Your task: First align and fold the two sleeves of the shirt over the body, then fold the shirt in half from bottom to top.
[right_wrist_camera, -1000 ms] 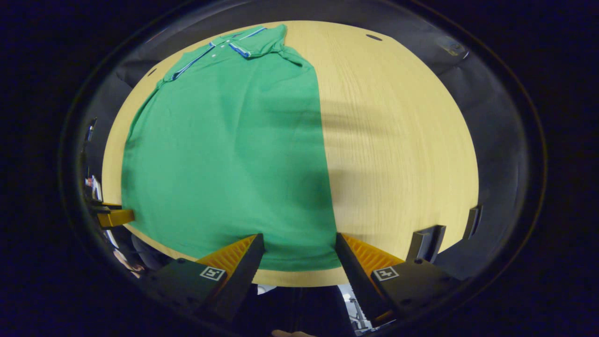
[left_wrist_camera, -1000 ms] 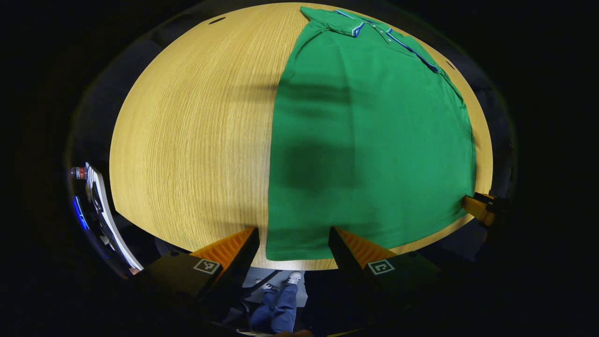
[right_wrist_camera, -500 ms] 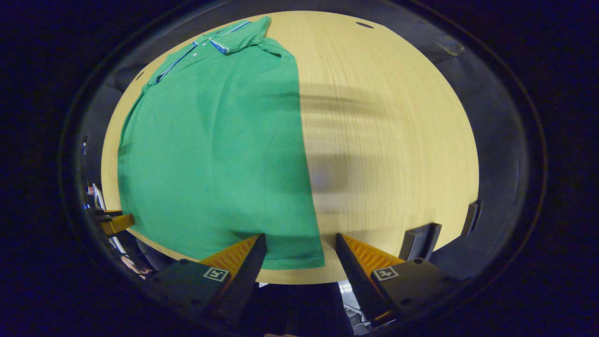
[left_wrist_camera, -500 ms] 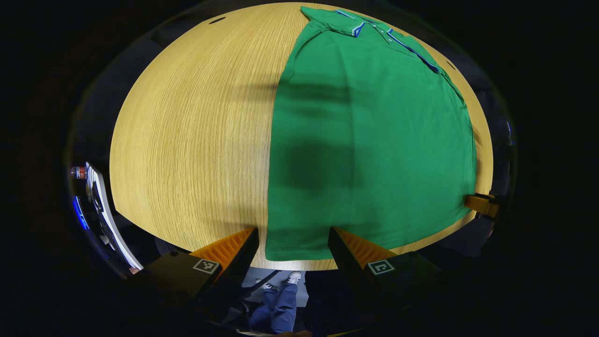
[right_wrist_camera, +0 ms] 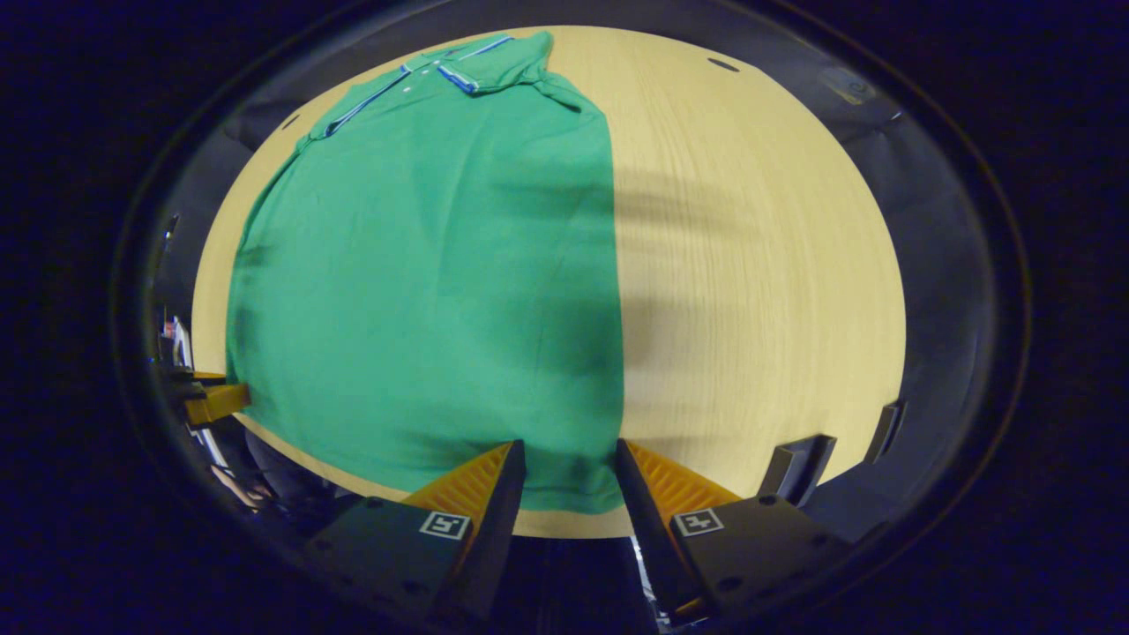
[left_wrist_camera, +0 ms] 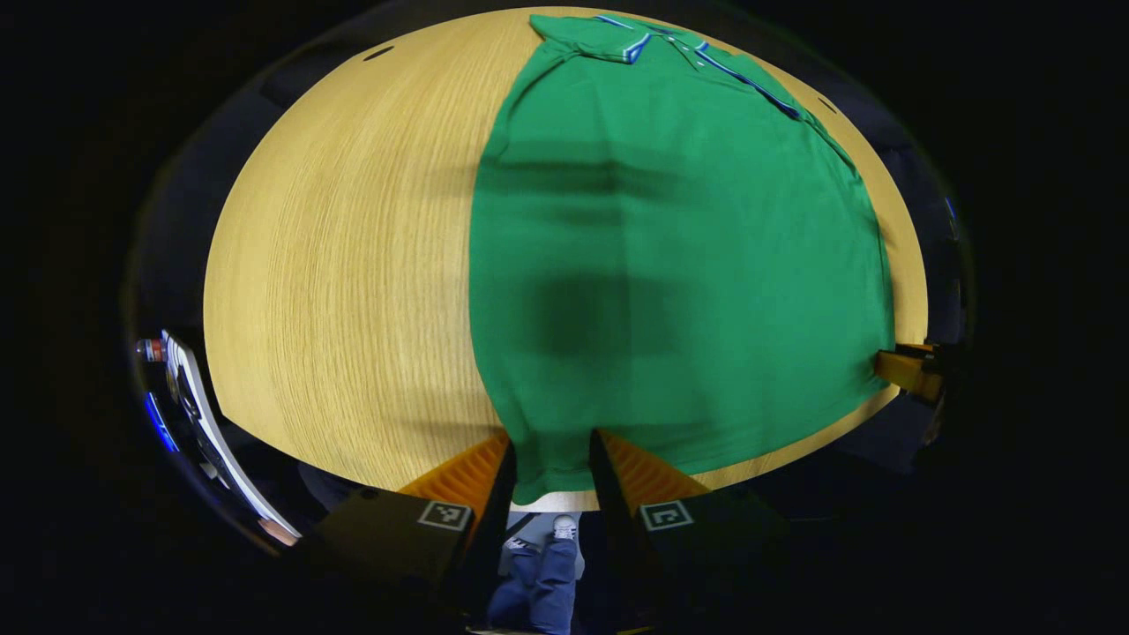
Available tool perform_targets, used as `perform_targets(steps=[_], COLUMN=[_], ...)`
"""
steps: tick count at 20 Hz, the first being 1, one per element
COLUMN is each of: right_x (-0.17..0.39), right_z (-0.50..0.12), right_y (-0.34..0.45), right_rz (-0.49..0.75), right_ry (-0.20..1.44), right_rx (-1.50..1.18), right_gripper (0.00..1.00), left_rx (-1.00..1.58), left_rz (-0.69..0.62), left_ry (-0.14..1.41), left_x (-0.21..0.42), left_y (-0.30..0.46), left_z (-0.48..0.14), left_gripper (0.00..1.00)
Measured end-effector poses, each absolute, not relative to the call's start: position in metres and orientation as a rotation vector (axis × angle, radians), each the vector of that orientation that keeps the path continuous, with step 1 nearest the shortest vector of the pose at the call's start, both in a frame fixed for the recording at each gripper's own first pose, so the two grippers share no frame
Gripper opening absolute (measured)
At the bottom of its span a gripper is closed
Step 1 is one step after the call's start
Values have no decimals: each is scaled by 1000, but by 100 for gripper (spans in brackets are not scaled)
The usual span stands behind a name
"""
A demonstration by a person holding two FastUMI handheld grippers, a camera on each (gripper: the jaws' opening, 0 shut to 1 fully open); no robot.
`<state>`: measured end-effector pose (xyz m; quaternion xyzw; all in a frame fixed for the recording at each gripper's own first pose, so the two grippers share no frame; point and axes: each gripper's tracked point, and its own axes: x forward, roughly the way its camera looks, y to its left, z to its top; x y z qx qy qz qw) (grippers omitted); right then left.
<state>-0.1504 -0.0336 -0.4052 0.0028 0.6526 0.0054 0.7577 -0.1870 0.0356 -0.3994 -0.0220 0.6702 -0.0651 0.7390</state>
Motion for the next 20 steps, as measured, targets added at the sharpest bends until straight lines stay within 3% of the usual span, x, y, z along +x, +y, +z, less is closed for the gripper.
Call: perform_targets(steps=[1,3,4,5,6,8,14,20], right_x=[-149,-151,-151,-152,-152,-150,-148,-106], right_z=[-406,-405,-404,-405,-405,-405,-399,-340], right_y=[-35,-31,-29,-25,-21,-18,-21,-16], right_rz=[1,-6,4,24,45,59,61,83], right_ry=[1408,1399,1399,1407,1414,1421,1433,1299], right_rx=[11,29,19,4,-14,-31,27,2], right_gripper=[69,64,56,49,28,4,7,3], left_rx=[-49,-54,-53,-56,-59,-55,-62,-51], left_rz=[-144,-154,-163,-171,-169,-179,-183,-190], left_ry=[1471,1476,1477,1477,1479,1475,1455,1321], left_x=[-188,-188,-188,-188,-187,-187,-170,-103], left_y=[37,33,32,29,30,31,31,41], left_z=[-398,-398,-399,-399,-398,-397,-381,-309], left_gripper=[56,33,34,17,12,4,3,3])
